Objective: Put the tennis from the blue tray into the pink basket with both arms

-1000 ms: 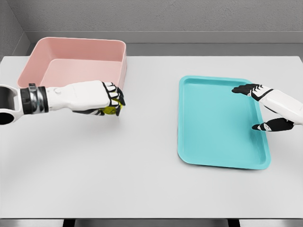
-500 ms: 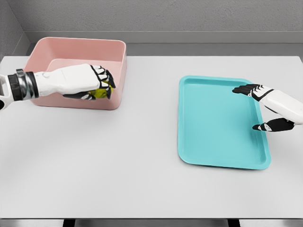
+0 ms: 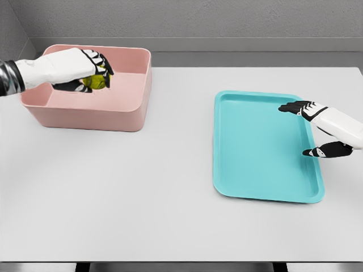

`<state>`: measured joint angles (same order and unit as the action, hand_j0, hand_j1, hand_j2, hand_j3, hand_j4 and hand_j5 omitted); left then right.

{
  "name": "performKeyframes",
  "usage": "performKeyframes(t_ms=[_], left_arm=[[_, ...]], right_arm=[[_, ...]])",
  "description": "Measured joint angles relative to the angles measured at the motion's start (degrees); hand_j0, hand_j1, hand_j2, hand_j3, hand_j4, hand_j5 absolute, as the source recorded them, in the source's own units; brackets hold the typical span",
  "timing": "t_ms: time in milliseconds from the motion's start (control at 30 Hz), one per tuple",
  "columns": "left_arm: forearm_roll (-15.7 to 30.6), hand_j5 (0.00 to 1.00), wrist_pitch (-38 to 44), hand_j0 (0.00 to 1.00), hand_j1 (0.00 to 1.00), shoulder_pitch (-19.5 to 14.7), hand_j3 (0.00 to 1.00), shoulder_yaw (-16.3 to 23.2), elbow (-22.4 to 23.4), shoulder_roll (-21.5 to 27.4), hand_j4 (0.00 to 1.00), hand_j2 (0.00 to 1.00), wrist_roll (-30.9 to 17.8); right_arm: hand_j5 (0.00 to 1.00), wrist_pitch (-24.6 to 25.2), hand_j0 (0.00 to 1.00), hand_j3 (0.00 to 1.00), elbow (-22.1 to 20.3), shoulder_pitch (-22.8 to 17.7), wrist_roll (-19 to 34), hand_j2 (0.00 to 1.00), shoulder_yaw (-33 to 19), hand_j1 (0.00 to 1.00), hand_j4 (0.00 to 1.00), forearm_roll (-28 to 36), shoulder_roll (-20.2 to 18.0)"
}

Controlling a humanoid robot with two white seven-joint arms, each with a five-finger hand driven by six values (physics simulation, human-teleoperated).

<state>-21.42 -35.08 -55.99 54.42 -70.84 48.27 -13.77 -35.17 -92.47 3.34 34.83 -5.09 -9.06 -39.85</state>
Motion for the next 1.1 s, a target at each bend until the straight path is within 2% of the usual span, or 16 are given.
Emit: performKeyframes(t_ms=[167,233,400,600,800,833,1100], left_arm=[[-0.1,0.56,0.0,0.56,0.56,-0.7,0.56,0.0,5.2,-1.8,0.56,0.56,0.0],[-0.1,1.0,0.0,1.0,1.0,-0.8,1.0,0.0,7.4,-2.5,1.0,1.0,0.0],[0.1,1.0,0.0,1.0,1.0,-0.8,1.0,-0.4,9.7,-3.7,1.0,1.0,0.2],[0.2,1.0,0.0,1.0,1.0,-0.2,1.0,-2.2,8.2,-3.3,1.0,1.0,0.3],[0.2,1.0,0.0,1.0,1.0,1.5,1.0,-3.7,3.2,0.9,1.0,1.0,0.3],[0.3,1.0,0.0,1.0,1.0,2.6,1.0,-4.0,2.8,1.6,1.0,1.0,0.3],[0.3,1.0,0.0,1.0,1.0,4.7,1.0,-4.7,2.1,6.7,1.0,1.0,0.3]], right_arm=[[1.0,0.0,1.0,1.0,0.0,0.0,0.0,1.0,0.0,1.0,1.0,0.0,0.0],[1.0,0.0,1.0,1.0,0.0,0.0,0.0,1.0,0.0,1.0,1.0,0.0,0.0],[1.0,0.0,1.0,1.0,1.0,0.0,0.0,1.0,0.0,1.0,1.0,0.0,0.0],[1.0,0.0,1.0,1.0,1.5,0.0,0.0,1.0,0.0,1.0,1.0,0.0,0.0],[1.0,0.0,1.0,1.0,1.6,0.0,0.0,1.0,0.0,1.0,1.0,0.0,0.0],[1.0,0.0,1.0,1.0,1.6,0.0,0.0,1.0,0.0,1.0,1.0,0.0,0.0],[1.0,0.0,1.0,1.0,1.7,0.0,0.0,1.0,0.0,1.0,1.0,0.0,0.0]])
